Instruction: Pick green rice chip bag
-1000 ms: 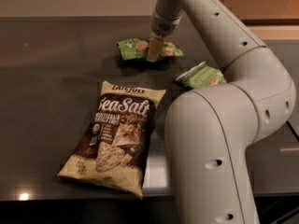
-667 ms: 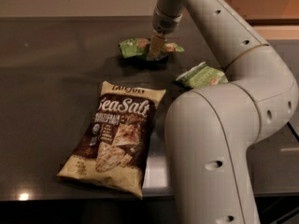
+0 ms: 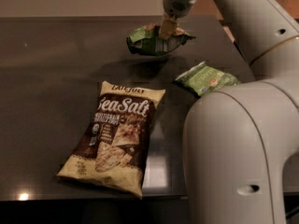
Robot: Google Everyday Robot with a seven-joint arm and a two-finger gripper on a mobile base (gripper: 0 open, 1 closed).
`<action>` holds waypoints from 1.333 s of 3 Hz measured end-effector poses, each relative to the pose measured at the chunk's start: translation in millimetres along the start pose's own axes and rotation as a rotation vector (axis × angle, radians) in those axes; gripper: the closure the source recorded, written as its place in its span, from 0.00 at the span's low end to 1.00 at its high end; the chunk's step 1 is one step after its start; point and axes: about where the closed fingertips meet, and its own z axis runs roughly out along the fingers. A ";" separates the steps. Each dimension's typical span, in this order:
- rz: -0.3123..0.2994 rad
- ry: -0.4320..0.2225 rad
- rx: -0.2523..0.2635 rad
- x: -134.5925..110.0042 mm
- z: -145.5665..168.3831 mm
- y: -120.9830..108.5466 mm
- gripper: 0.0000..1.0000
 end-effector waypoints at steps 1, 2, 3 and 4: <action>-0.025 -0.022 0.030 5.8 -39.7 5.2 1.00; -0.058 -0.046 0.050 9.6 -75.9 14.7 1.00; -0.095 -0.076 0.067 11.2 -110.8 24.9 1.00; -0.119 -0.117 0.078 12.3 -136.7 31.9 1.00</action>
Offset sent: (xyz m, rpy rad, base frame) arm -0.0807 -0.0464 0.1022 0.0229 -0.1012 0.0923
